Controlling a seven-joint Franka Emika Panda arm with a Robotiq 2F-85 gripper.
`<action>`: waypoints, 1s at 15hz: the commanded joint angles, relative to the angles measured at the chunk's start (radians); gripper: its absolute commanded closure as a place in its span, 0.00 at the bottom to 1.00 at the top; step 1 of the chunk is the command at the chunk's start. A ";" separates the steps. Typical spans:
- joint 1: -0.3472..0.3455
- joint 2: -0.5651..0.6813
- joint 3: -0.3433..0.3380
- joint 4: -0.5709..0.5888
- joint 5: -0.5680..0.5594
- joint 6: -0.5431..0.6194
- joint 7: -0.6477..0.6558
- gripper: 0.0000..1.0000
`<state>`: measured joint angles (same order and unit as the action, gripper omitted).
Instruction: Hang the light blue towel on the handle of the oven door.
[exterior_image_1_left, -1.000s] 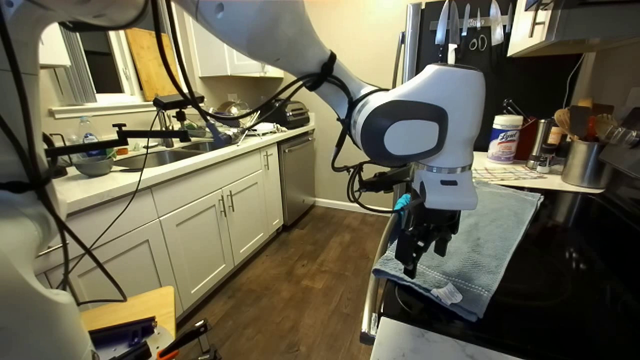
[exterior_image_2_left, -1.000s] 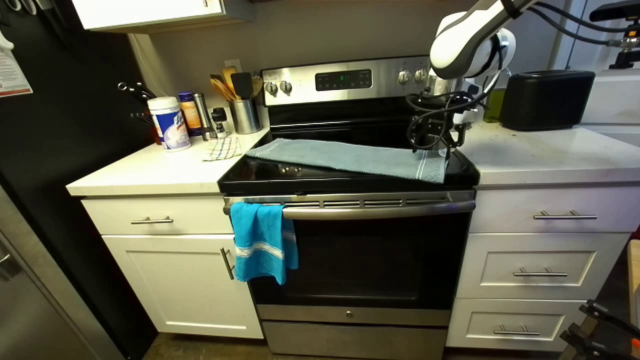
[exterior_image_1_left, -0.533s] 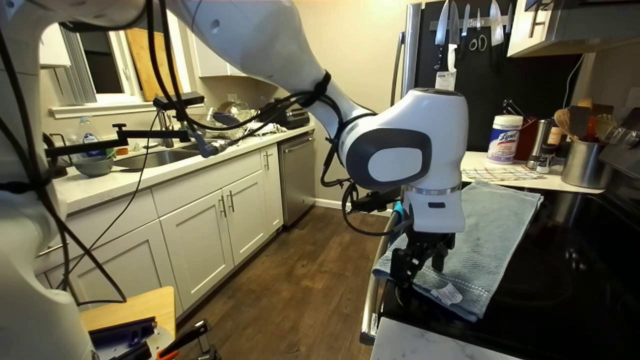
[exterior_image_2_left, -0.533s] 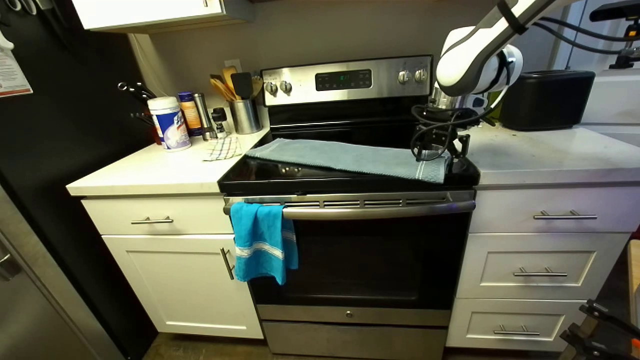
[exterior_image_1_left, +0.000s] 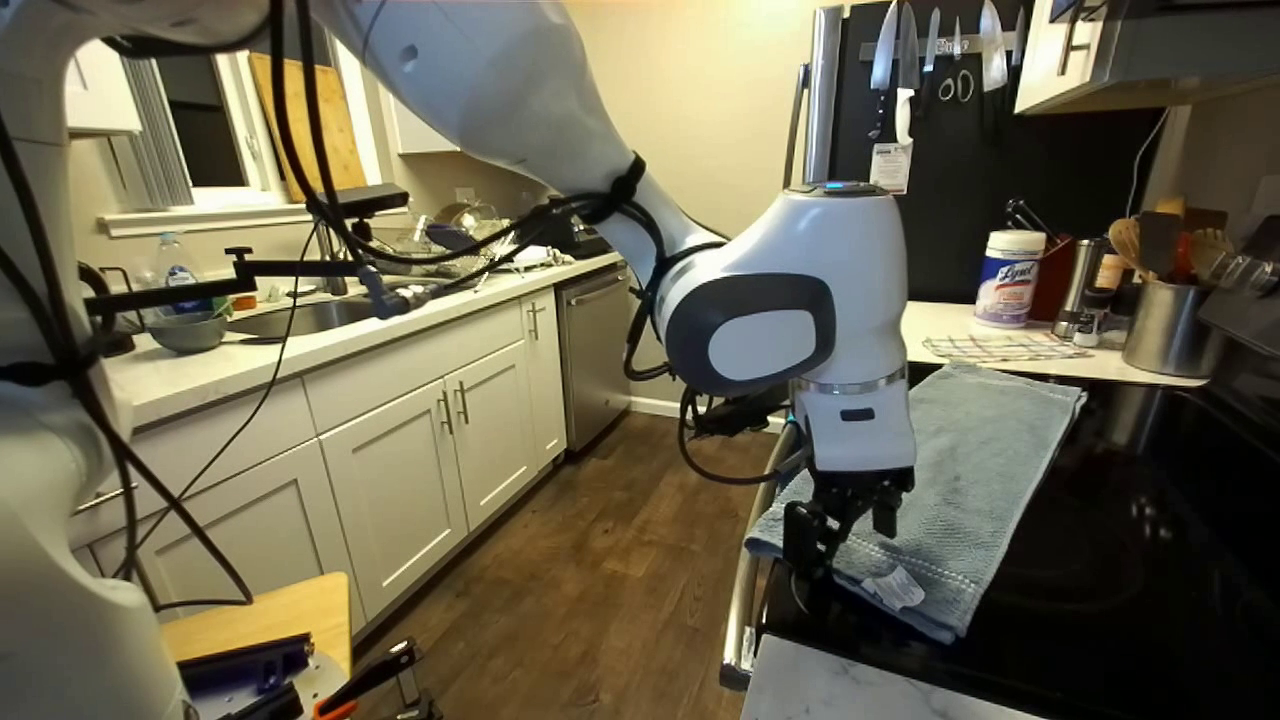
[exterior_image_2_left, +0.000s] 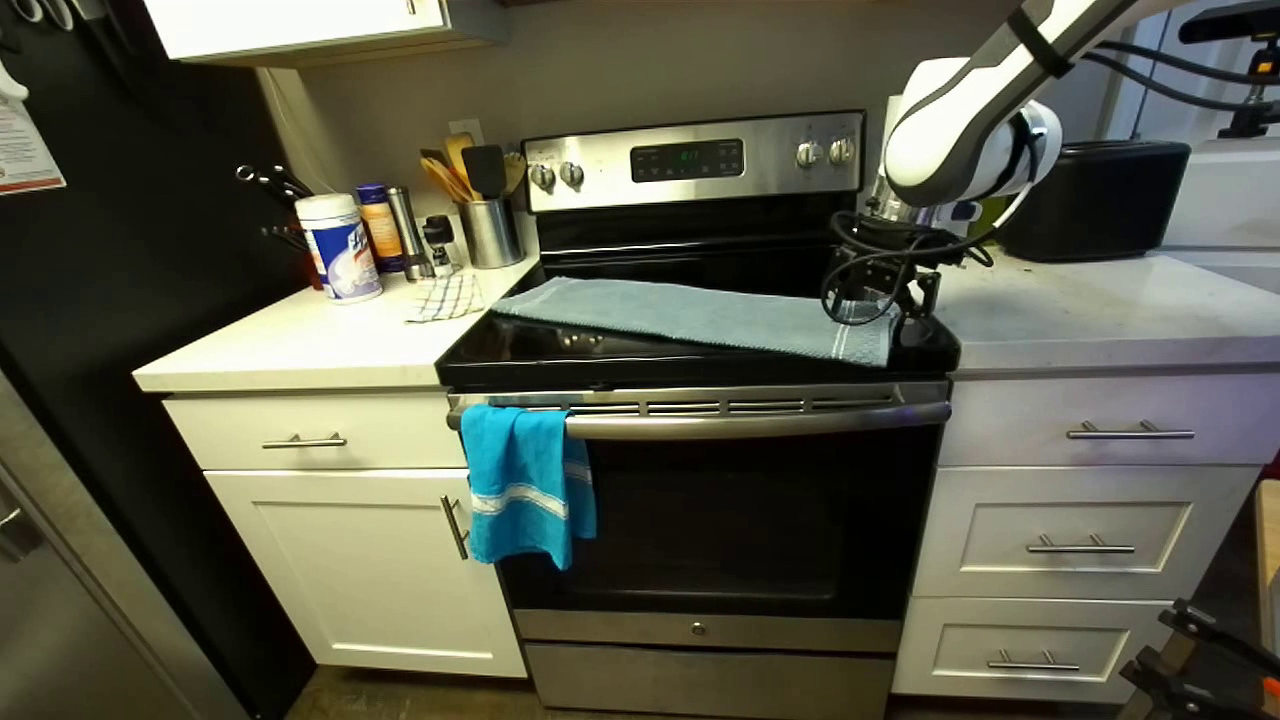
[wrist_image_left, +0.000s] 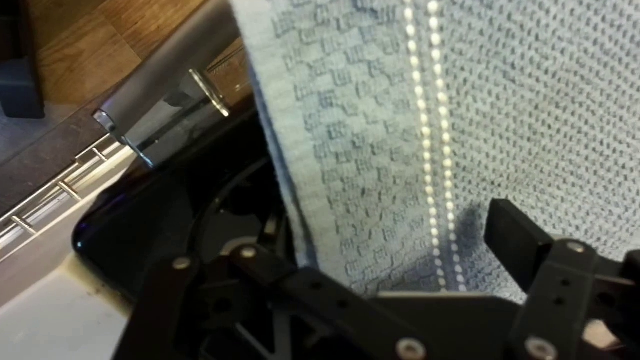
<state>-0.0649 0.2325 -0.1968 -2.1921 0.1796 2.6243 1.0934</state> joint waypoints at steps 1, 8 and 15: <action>0.003 -0.028 0.005 -0.039 -0.009 0.059 0.000 0.00; -0.006 -0.016 0.034 -0.015 0.039 0.034 -0.029 0.25; -0.008 -0.009 0.043 -0.002 0.048 0.030 -0.028 0.66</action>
<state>-0.0624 0.2305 -0.1691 -2.1893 0.1903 2.6507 1.0925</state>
